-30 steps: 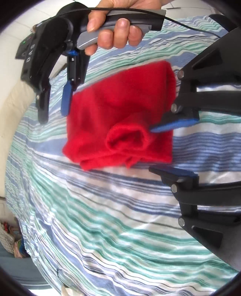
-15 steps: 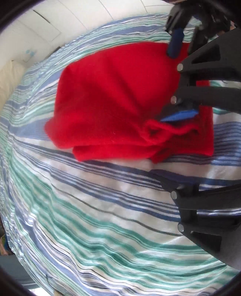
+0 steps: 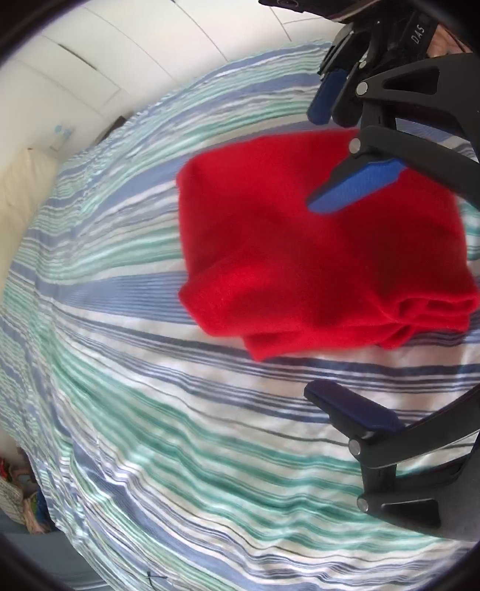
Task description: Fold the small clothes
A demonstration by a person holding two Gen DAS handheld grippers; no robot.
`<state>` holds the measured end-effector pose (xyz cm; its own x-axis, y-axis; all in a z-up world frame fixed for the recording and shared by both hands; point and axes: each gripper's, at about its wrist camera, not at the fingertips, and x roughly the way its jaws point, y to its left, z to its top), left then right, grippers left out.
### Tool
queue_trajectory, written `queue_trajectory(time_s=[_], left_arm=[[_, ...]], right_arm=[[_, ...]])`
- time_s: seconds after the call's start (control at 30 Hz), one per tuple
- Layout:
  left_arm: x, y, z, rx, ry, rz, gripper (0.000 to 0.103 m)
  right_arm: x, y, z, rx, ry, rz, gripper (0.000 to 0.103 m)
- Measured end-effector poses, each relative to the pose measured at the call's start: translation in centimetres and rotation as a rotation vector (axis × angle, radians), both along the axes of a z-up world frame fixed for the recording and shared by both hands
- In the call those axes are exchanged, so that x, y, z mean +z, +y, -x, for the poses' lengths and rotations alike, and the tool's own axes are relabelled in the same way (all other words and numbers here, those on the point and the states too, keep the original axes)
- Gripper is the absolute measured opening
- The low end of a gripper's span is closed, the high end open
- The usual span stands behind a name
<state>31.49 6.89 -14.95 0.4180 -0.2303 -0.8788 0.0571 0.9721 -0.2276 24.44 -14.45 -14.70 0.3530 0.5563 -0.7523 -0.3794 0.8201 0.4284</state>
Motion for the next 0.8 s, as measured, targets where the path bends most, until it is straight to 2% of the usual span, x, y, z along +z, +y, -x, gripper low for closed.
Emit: queue_trajectory(time_s=[0.07, 0.1, 0.13, 0.2, 0.23, 0.27, 0.3, 0.37, 0.43, 0.47, 0.5, 0.53, 0.57, 0.6, 0.63, 0.67, 0.7, 0.8], left_arm=[[-3.4, -0.2, -0.8, 0.016, 0.093, -0.068, 0.092], [-4.0, 0.1, -0.8, 0.008, 0.108, -0.054, 0.092], [-3.4, 0.7, -0.4, 0.009, 0.086, -0.026, 0.092], [-1.6, 2.3, 0.6, 0.02, 0.04, 0.036, 0.093], [-0.7, 3.1, 1.1, 0.018, 0.013, 0.075, 0.094], [-0.2, 3.8, 1.4, 0.016, -0.008, 0.103, 0.098], [0.0, 4.3, 1.4, 0.017, -0.018, 0.119, 0.1], [-0.9, 4.5, 0.7, 0.007, 0.017, 0.15, 0.1], [-3.3, 3.6, -0.5, -0.014, 0.116, 0.182, 0.099], [-4.3, 3.0, -1.0, -0.012, 0.141, 0.179, 0.098], [-4.6, 2.5, -1.0, 0.0, 0.121, 0.157, 0.098], [-4.5, 2.0, -0.9, 0.007, 0.096, 0.148, 0.092], [-4.4, 1.5, -0.8, -0.01, 0.087, 0.164, 0.06], [-4.2, 0.8, -0.9, -0.048, 0.101, 0.196, 0.021], [-3.7, 0.4, -0.9, -0.053, 0.107, 0.189, 0.021], [-2.7, 0.2, -0.8, -0.052, 0.083, 0.164, 0.021], [-1.4, 0.1, -0.6, -0.062, 0.055, 0.172, 0.021], [3.6, 0.1, 0.2, -0.088, -0.052, 0.235, 0.021]], right_arm=[[-2.7, 0.6, -2.1, -0.029, 0.08, -0.004, 0.041], [-4.9, 0.8, -3.0, -0.034, 0.16, 0.004, 0.041], [-6.4, 1.5, -3.6, -0.036, 0.208, 0.017, 0.041], [-5.4, 1.4, -3.2, -0.039, 0.165, 0.01, 0.043], [-4.2, 0.9, -2.7, -0.051, 0.147, -0.008, 0.05], [-3.1, 0.0, -2.0, -0.069, 0.132, -0.045, 0.072], [-2.0, -1.0, -1.2, -0.093, 0.105, -0.082, 0.09], [-1.0, -2.8, -0.3, -0.149, 0.047, -0.102, 0.092], [-2.4, -3.7, -1.3, -0.19, 0.087, -0.081, 0.092], [-3.9, -4.0, -2.2, -0.216, 0.136, -0.09, 0.092], [-5.5, -4.1, -3.1, -0.241, 0.194, -0.113, 0.088], [-7.0, -4.1, -3.7, -0.252, 0.245, -0.16, 0.083], [-8.3, -3.5, -4.2, -0.247, 0.282, -0.21, 0.072], [-9.1, -2.4, -4.3, -0.229, 0.294, -0.231, 0.058], [-9.2, -1.0, -4.2, -0.21, 0.276, -0.201, 0.052], [-8.5, 0.2, -4.1, -0.194, 0.234, -0.135, 0.043], [-7.4, 1.0, -3.9, -0.184, 0.192, -0.087, 0.038], [-2.3, 1.1, -3.3, -0.167, 0.058, -0.082, 0.034]])
